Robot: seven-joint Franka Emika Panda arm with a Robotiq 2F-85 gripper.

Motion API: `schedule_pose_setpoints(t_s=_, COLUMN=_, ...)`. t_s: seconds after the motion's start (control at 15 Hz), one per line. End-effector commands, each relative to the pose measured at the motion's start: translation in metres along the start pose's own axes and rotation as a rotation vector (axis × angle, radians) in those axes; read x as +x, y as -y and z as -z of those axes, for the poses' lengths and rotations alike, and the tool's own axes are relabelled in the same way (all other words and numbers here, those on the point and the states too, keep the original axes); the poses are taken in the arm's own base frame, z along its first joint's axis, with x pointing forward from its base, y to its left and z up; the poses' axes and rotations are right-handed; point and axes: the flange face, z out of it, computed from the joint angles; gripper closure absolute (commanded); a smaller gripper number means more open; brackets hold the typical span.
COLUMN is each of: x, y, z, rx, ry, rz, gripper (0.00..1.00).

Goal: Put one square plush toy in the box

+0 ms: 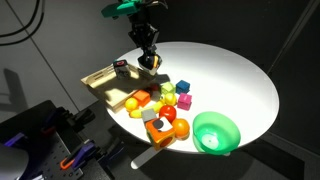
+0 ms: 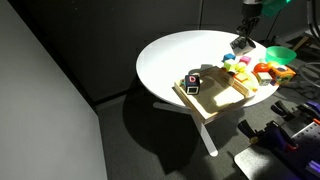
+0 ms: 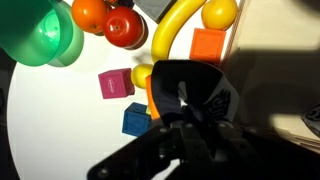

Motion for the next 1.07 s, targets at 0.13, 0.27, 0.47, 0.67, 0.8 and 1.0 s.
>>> schedule_pose_setpoints(t_s=0.13, x=-0.002, y=0.051, z=-0.008, rx=0.003, ry=0.003, rz=0.111, gripper=0.96)
schedule_pose_setpoints(t_s=0.27, x=-0.006, y=0.075, z=-0.014, rx=0.008, ry=0.013, rz=0.16, gripper=0.96)
schedule_pose_setpoints(t_s=0.47, x=-0.013, y=0.108, z=-0.022, rx=0.003, ry=0.021, rz=0.229, gripper=0.94)
schedule_pose_setpoints(t_s=0.67, x=-0.019, y=0.127, z=-0.025, rx=-0.006, ry=0.023, rz=0.274, gripper=0.57)
schedule_pose_setpoints(t_s=0.8, x=-0.022, y=0.131, z=-0.022, rx=0.008, ry=0.028, rz=0.291, gripper=0.41)
schedule_pose_setpoints(t_s=1.0, x=-0.028, y=0.128, z=-0.01, rx=0.017, ry=0.024, rz=0.313, gripper=0.17)
